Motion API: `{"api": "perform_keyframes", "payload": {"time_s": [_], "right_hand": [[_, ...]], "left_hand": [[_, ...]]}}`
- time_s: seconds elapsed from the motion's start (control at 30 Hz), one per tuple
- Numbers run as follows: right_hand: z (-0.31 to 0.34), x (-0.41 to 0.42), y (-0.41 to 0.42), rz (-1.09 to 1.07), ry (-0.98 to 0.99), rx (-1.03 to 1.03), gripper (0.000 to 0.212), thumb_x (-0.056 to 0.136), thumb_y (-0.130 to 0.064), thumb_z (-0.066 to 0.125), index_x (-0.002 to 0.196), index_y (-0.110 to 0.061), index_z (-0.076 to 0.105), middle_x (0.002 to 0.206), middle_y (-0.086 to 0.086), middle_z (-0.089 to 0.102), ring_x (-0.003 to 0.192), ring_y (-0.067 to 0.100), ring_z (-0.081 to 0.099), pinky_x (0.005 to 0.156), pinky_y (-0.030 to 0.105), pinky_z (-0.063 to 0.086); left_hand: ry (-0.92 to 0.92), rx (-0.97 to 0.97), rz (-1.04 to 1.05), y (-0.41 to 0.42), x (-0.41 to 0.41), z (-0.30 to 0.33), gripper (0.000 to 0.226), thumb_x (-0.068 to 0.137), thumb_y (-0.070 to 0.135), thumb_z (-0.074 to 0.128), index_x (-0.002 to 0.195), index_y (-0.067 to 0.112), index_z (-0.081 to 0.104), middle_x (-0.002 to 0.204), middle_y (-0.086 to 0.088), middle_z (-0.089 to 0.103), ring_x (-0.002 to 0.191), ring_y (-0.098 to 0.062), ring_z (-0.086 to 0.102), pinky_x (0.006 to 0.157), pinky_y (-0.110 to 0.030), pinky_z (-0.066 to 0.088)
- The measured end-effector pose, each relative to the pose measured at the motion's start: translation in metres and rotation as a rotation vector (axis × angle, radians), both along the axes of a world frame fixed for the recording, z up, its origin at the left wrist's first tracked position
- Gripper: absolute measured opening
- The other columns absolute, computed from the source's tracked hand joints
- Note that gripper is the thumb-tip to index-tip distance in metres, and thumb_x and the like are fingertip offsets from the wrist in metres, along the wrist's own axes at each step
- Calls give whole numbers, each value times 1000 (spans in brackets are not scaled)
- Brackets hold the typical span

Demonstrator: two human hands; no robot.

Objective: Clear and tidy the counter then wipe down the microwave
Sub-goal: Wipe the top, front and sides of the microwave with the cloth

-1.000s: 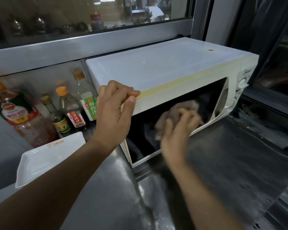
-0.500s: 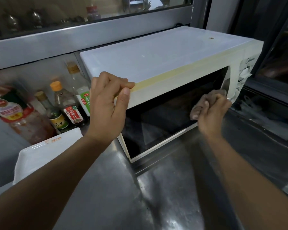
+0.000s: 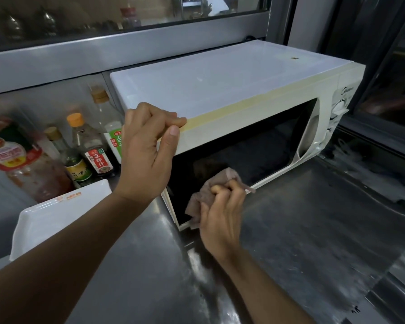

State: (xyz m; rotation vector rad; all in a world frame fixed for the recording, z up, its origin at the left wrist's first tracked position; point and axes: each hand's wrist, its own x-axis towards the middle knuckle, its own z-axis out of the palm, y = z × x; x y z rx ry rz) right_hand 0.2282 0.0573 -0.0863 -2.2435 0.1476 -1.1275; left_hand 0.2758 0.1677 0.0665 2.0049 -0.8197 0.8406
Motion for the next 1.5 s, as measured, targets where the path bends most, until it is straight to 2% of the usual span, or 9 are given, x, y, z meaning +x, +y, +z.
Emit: {"api": "perform_keyframes", "payload": {"time_s": [0.27, 0.47, 0.67, 0.9, 1.03, 1.13, 1.3, 1.43, 1.5], "right_hand": [[12, 35, -123, -223, 187, 181, 40, 89, -23, 35, 111, 10, 41, 122, 31, 37, 113, 43, 41, 98, 34, 29], [8, 16, -39, -164, 111, 216, 29, 89, -22, 34, 109, -2, 34, 134, 33, 29, 125, 36, 28, 109, 28, 15], [-5, 5, -20, -56, 158, 184, 31, 87, -18, 47, 112, -7, 34, 136, 21, 25, 119, 27, 35, 96, 32, 41], [-10, 37, -115, -289, 188, 230, 27, 86, -6, 50, 108, 9, 45, 124, 32, 41, 117, 39, 36, 103, 37, 24], [-9, 52, -151, -317, 274, 372, 37, 83, -15, 39, 104, 12, 52, 119, 29, 49, 113, 36, 46, 100, 35, 33], [-11, 44, -131, -353, 203, 428, 24, 85, 0, 41, 106, 10, 45, 129, 29, 37, 119, 39, 39, 104, 37, 33], [-21, 28, -99, -257, 237, 482, 29, 90, 0, 47, 119, 5, 45, 133, 23, 35, 111, 19, 35, 91, 12, 27], [-14, 47, -122, -297, 151, 641, 29, 82, -10, 39, 111, -9, 42, 122, 17, 45, 95, 37, 57, 81, 49, 52], [-7, 50, -143, -356, 151, 686, 29, 84, 1, 41, 113, -3, 44, 110, 15, 53, 95, 32, 58, 78, 33, 47]], "left_hand": [[-2, -43, -1, -3, 0, -1, 30, 96, 24, 38, 100, 12, 66, 97, 1, 52, 99, -29, 50, 84, -38, 38], [2, -43, 15, -4, 0, -2, 33, 96, 25, 38, 100, 11, 67, 97, 1, 51, 99, -27, 49, 84, -35, 37], [-20, -38, 42, -5, 0, -4, 31, 95, 21, 38, 102, 10, 67, 98, 0, 52, 99, -18, 48, 86, -27, 35], [-64, -61, 76, -7, 1, -7, 29, 94, 16, 39, 101, 7, 66, 98, -1, 53, 99, -1, 42, 86, -21, 32], [-76, -57, 90, -8, 1, -6, 30, 93, 16, 40, 100, 5, 67, 97, -5, 55, 99, -3, 44, 85, -25, 33], [-84, -59, 99, -8, 1, -6, 30, 93, 16, 40, 99, 4, 67, 96, -7, 56, 98, -4, 44, 85, -22, 33], [-95, -71, 123, -9, 2, -7, 30, 92, 15, 40, 99, 4, 67, 96, -6, 56, 98, -4, 44, 85, -23, 33], [-105, -64, 113, -10, 1, -7, 29, 92, 15, 40, 100, 6, 66, 97, -4, 55, 99, -2, 44, 86, -25, 34], [-102, -70, 110, -10, 2, -7, 29, 92, 16, 39, 100, 7, 66, 97, -3, 55, 99, -1, 44, 86, -29, 35]]}}
